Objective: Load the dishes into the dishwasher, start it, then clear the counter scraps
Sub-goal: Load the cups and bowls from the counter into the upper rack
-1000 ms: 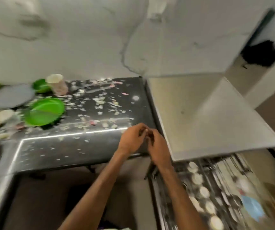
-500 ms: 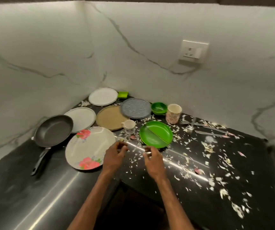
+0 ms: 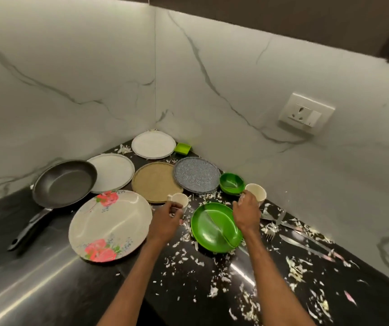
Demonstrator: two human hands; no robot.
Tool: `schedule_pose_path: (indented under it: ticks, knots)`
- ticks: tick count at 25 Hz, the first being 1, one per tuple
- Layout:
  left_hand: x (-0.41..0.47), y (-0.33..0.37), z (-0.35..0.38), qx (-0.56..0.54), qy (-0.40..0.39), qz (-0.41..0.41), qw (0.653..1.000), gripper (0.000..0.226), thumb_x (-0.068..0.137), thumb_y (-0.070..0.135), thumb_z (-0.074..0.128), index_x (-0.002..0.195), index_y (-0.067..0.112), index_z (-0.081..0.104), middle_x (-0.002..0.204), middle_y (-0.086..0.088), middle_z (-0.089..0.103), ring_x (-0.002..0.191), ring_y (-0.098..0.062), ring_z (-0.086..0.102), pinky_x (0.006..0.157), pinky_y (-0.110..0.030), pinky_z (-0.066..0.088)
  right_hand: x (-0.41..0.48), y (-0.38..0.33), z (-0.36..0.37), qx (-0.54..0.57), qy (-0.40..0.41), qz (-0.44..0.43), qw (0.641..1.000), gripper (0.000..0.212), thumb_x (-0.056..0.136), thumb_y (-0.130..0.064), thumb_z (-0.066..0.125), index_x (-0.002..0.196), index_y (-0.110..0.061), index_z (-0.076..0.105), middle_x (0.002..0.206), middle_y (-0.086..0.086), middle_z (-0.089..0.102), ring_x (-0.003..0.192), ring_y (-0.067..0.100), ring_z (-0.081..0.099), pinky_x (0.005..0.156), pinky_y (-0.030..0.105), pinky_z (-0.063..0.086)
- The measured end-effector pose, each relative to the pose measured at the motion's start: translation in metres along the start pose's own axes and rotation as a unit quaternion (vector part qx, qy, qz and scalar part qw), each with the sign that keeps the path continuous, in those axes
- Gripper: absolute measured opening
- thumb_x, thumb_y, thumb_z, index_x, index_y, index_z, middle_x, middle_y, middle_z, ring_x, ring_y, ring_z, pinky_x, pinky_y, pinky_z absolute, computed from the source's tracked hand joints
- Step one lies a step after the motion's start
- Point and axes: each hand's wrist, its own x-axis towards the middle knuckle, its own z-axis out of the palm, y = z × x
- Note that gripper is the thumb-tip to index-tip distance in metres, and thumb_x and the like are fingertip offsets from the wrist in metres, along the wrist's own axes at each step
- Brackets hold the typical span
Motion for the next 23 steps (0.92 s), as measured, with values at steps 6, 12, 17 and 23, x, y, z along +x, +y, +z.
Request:
schedule_pose_path:
  ticks: [6, 12, 17, 23]
  knots:
    - [-0.017, -0.003, 0.020, -0.018, -0.031, -0.023, 0.999, 0.006, 0.092, 0.030, 0.065, 0.097, 0.033, 0.065, 0.090, 0.011, 0.070, 0.076, -0.010, 0.069, 0.076, -0.038, 0.057, 0.060, 0.046, -0.016, -0.270, -0.143, -0.012, 0.952, 0.035, 0.095, -0.017, 0.055, 0.130, -0.012, 0.054, 0.126, 0.009, 0.061, 0.123, 0.027, 0.052, 0.111, 0.064, 0.027]
    - [-0.046, -0.014, 0.017, -0.045, -0.059, -0.055, 0.996, 0.010, 0.096, 0.020, 0.061, 0.102, 0.028, 0.066, 0.095, 0.003, 0.072, 0.075, -0.007, 0.068, 0.057, -0.015, 0.050, 0.043, 0.051, -0.008, -0.254, -0.124, 0.004, 0.959, 0.023, 0.100, -0.021, 0.051, 0.107, -0.007, 0.068, 0.101, 0.009, 0.071, 0.091, 0.026, 0.067, 0.072, 0.030, 0.046]
    - [-0.050, -0.002, 0.028, -0.077, -0.107, -0.035, 0.991, 0.009, 0.096, 0.019, 0.061, 0.101, 0.025, 0.065, 0.094, 0.001, 0.073, 0.073, -0.009, 0.068, 0.057, -0.018, 0.050, -0.022, 0.058, -0.021, -0.165, -0.029, 0.017, 0.986, 0.025, 0.101, -0.019, 0.052, 0.122, -0.011, 0.063, 0.106, 0.008, 0.072, 0.087, 0.022, 0.070, 0.081, 0.036, 0.056]
    - [-0.049, 0.021, 0.050, -0.181, -0.220, -0.046, 0.958, 0.013, 0.098, 0.019, 0.059, 0.110, 0.020, 0.064, 0.105, -0.005, 0.073, 0.081, -0.018, 0.069, 0.061, -0.031, 0.057, -0.141, 0.050, -0.051, -0.112, 0.097, -0.058, 0.987, 0.017, 0.090, -0.021, 0.072, 0.102, -0.010, 0.073, 0.096, 0.011, 0.074, 0.068, 0.017, 0.070, 0.058, 0.023, 0.059]
